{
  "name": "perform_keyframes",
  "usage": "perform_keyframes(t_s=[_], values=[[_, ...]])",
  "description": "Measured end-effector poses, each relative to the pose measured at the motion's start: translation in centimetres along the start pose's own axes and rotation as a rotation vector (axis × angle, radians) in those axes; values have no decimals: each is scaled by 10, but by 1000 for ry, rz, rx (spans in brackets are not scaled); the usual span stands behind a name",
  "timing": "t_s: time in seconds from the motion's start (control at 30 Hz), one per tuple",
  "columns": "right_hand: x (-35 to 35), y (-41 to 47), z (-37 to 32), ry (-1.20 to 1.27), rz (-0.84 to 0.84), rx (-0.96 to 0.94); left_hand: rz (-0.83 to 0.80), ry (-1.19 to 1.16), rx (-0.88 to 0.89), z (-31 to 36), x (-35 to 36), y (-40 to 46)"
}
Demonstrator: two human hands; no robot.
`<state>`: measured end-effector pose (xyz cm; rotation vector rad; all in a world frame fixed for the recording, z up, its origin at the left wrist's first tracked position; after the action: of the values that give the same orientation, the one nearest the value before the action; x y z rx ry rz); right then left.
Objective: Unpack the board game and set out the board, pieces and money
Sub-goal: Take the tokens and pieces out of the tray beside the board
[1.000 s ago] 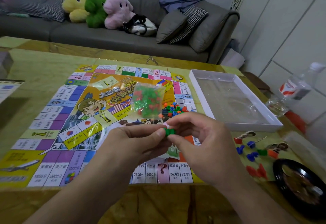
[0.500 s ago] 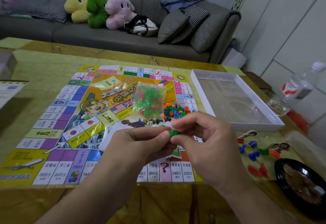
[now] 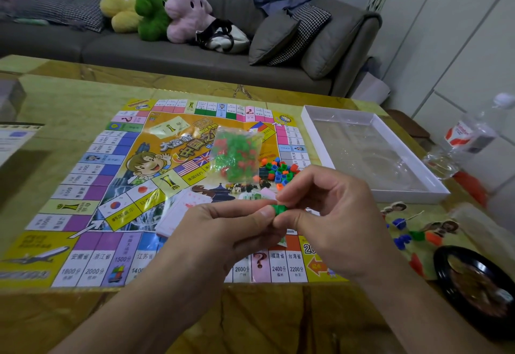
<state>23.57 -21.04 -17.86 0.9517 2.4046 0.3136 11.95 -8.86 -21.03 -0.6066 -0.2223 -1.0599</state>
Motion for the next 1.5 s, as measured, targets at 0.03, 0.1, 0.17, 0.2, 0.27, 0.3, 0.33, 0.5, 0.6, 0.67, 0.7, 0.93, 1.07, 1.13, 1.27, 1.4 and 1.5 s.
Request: perform_keyframes(t_s=[0.03,0.1,0.17,0.2,0.27,0.3,0.33,0.5,0.6,0.67,0.7,0.93,1.07,1.13,1.27,1.4,1.5], values=[[-1,1,0,24,-41,13,-24,25,-8,1,0,0],[-4,0,0,49,-120,59,-65,75,-31,3,-1,-1],[-6,-2,0,45,-173,117,-91,157,-57,7,-3,-1],[-6,-3,0,41,-188,144,-97,203,-70,9,-4,-1],[-4,-4,5,17,-188,184,-88,256,-98,12,-6,2],[-3,-4,7,-10,-175,199,-77,259,-113,12,-6,3],[-2,-4,9,-40,-171,209,-65,258,-129,11,-6,4],[-9,4,10,-136,-287,253,99,251,-129,3,-5,8],[-28,34,33,-351,-84,273,202,204,-104,4,-13,12],[-31,54,52,-550,-8,298,216,180,-88,5,-15,13],[-28,62,62,-619,-12,307,214,165,-79,6,-15,14],[-4,87,97,-860,-161,341,165,128,-56,12,-17,16],[-3,91,99,-899,-190,336,158,117,-50,14,-18,18],[-4,92,99,-898,-215,340,152,113,-50,15,-18,17],[-4,93,97,-903,-291,332,137,118,-44,15,-18,16],[-5,92,97,-904,-352,334,138,124,-36,15,-17,15],[-5,91,95,-907,-381,326,139,126,-33,15,-16,15]])
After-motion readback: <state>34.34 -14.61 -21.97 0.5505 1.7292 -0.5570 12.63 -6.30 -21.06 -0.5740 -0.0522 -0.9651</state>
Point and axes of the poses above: each hand's wrist, its own y-axis towards the middle knuckle, its own x-axis out of the palm, z = x × y, the point moved 3 cm from there along y, towards the middle knuckle, and after that the axes turned 6 degrees about -x, right-handed, at the moved point
